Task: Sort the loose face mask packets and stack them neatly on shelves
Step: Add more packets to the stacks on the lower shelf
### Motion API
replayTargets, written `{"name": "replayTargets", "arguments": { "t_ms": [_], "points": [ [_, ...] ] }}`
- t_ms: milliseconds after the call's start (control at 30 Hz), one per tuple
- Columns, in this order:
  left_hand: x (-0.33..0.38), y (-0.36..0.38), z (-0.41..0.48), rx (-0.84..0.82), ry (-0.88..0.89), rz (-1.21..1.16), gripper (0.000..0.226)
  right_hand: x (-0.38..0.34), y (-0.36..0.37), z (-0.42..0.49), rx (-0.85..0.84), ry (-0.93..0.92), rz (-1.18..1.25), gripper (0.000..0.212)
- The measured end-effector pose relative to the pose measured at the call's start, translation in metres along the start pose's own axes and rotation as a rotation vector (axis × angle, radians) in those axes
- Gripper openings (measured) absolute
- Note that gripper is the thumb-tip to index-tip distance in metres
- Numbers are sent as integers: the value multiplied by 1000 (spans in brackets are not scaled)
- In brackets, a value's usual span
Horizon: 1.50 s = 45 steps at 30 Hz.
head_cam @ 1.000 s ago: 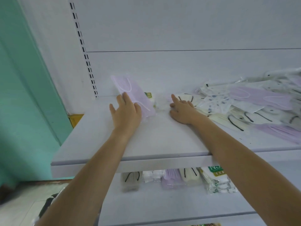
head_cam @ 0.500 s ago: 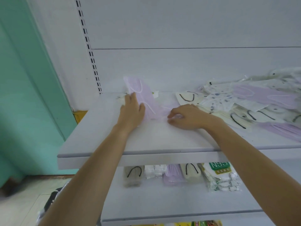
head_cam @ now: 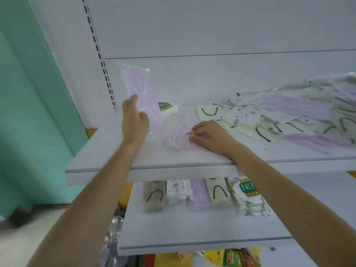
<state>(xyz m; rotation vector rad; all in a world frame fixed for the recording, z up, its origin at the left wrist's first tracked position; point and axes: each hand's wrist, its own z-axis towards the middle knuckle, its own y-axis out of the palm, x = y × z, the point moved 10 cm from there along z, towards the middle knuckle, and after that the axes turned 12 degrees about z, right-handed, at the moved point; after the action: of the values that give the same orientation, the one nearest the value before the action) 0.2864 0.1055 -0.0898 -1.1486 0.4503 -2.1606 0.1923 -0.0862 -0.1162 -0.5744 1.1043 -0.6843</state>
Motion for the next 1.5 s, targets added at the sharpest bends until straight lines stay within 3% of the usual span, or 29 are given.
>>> {"name": "replayTargets", "arguments": {
  "t_ms": [167, 267, 333, 400, 467, 600, 700, 767, 833, 1000, 1067, 1200, 1367, 1433, 1500],
  "points": [
    [1, -6, -11, -76, -157, -59, 38, -23, -46, -19, 387, -209, 153, 22],
    [27, 14, -36, -295, -261, -381, 31, -47, -47, -35, 366, -407, 102, 24],
    [62, 23, -53, -393, -214, -565, 30, -51, -45, -44, 289, -487, 32, 26],
    [93, 28, -65, -390, -108, -602, 15, -39, -49, -52, 178, -421, 14, 32],
    [117, 32, -74, -330, -35, -511, 29, -14, -66, -63, 146, -292, -3, 42],
    [144, 61, -95, -221, -78, -426, 46, 51, -133, -106, 296, -48, -90, 35],
    [178, 93, -120, -260, -75, -503, 64, 98, -173, -152, 384, 129, -267, 28],
    [202, 111, -132, -260, -35, -489, 58, 123, -184, -175, 355, 248, -362, 35],
    [219, 127, -139, -247, -21, -410, 44, 142, -182, -186, 217, 335, -362, 45],
    [213, 161, -149, -280, -206, -309, 36, 148, -180, -195, -89, 205, -284, 52],
    [206, 161, -148, -263, -259, -329, 39, 146, -186, -197, -82, 135, -227, 43],
    [203, 160, -149, -274, -299, -364, 56, 141, -213, -197, 179, 93, 122, 20],
    [204, 155, -153, -248, -316, -372, 62, 153, -284, -212, 931, 112, 779, 20],
    [204, 153, -155, -243, -318, -379, 61, 138, -308, -218, 1158, 13, 840, 20],
    [206, 153, -157, -246, -324, -405, 56, 109, -318, -216, 1215, -129, 789, 21]
  ]
}}
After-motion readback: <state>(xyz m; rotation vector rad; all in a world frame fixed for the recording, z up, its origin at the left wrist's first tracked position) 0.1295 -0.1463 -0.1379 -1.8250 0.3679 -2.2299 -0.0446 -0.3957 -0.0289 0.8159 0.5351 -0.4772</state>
